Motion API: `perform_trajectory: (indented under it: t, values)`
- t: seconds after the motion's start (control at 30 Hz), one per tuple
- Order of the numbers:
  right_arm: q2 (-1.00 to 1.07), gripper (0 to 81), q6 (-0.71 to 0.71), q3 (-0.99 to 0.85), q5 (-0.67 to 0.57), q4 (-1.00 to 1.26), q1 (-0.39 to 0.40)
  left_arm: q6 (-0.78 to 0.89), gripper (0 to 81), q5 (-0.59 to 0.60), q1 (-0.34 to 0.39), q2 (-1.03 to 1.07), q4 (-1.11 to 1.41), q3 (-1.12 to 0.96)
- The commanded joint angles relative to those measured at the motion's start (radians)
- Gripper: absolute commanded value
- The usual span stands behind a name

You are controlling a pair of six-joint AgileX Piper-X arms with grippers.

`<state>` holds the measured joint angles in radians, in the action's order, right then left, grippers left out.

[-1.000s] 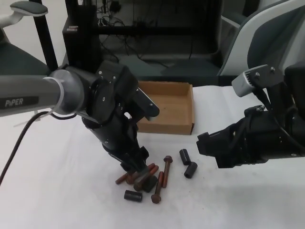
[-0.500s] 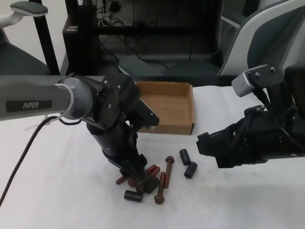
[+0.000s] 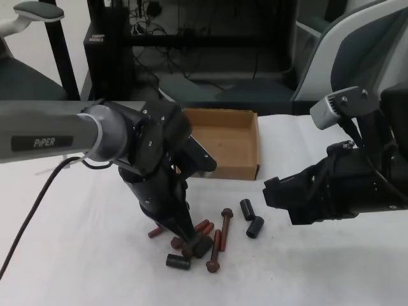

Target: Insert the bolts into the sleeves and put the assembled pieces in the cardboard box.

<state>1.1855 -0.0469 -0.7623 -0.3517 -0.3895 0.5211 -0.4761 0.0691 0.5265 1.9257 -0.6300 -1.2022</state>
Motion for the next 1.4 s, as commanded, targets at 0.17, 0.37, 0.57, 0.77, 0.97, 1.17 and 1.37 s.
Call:
perform_trajectory:
  t: [0.17, 0.37, 0.57, 0.77, 0.97, 1.17, 1.37]
  values:
    - [-0.001, 0.6, 0.0, -0.004, -0.015, 0.012, -0.004, 0.157, 1.7, -0.046, -0.017, -0.023, -0.032, -0.034]
    - [-0.001, 0.6, 0.0, -0.004, -0.015, 0.012, -0.004, 0.304, 1.7, 0.042, -0.075, -0.131, 0.052, -0.035]
    - [-0.001, 0.6, 0.0, -0.004, -0.015, 0.012, -0.004, 0.366, 1.7, 0.154, -0.099, -0.202, 0.09, -0.033]
    - [-0.001, 0.6, 0.0, -0.004, -0.037, 0.014, -0.004, 0.51, 1.7, 0.321, -0.095, -0.232, 0.262, -0.033]
    - [0.009, 0.6, 0.0, -0.004, -0.053, 0.128, -0.004, 0.567, 1.7, 0.438, -0.11, -0.267, 0.36, -0.033]
    - [0.067, 0.6, -0.068, -0.004, -0.132, 0.253, -0.004, 0.648, 1.7, 0.547, -0.142, -0.29, 0.42, -0.027]
    - [0.1, 0.6, -0.113, -0.004, -0.168, 0.336, -0.004, 0.694, 1.7, 0.582, -0.176, -0.398, 0.545, 0.112]
